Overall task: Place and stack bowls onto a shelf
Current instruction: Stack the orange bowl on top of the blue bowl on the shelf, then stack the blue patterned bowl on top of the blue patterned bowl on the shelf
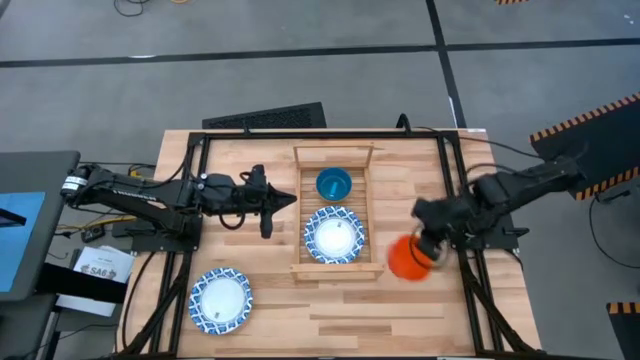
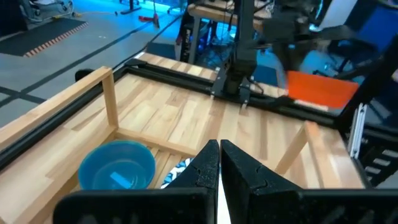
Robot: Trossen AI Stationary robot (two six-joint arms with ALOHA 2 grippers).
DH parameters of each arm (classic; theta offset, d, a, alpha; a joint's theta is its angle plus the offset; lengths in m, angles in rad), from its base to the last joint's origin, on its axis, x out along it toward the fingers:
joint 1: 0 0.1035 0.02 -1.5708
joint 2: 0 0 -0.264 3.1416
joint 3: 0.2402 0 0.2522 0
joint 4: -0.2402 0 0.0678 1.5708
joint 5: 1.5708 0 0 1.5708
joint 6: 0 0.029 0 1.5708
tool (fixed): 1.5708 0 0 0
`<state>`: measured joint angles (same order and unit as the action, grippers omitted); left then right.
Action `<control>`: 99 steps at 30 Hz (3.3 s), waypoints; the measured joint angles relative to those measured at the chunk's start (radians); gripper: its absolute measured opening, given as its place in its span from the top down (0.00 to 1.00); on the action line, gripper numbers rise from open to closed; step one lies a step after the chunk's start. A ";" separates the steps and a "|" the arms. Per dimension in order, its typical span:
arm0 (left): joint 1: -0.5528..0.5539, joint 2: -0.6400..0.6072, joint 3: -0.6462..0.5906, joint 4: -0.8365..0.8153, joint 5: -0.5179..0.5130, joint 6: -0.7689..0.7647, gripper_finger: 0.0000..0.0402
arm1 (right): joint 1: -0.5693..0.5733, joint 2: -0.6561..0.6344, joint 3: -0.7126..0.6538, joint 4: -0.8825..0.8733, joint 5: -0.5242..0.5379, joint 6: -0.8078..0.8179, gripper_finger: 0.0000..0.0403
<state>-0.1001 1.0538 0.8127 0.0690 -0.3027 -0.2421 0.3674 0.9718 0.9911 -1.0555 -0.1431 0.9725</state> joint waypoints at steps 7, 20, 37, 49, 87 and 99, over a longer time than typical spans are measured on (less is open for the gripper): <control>0.000 0.000 0.002 0.068 0.009 -0.003 1.00 | -0.294 0.152 0.114 0.037 0.136 -0.143 0.94; 0.000 0.000 0.010 0.088 0.017 -0.007 1.00 | -0.690 0.573 0.354 0.176 0.143 -0.271 0.94; 0.000 0.000 0.011 0.133 0.100 -0.034 1.00 | -0.721 0.803 0.384 0.258 0.131 -0.179 0.93; 0.000 0.000 0.011 0.132 0.115 -0.068 1.00 | -0.758 0.785 0.385 0.319 0.165 -0.158 0.94; 0.000 0.000 0.011 0.131 0.112 -0.058 1.00 | -0.746 0.742 0.384 0.210 0.116 -0.359 0.41; 0.000 0.000 0.011 0.122 0.110 -0.058 1.00 | -0.542 0.423 0.032 0.203 0.147 -0.382 0.40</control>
<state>-0.1005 1.0538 0.8238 0.1905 -0.1924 -0.2996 -0.1747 1.3949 1.0226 -0.8529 0.0040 0.5909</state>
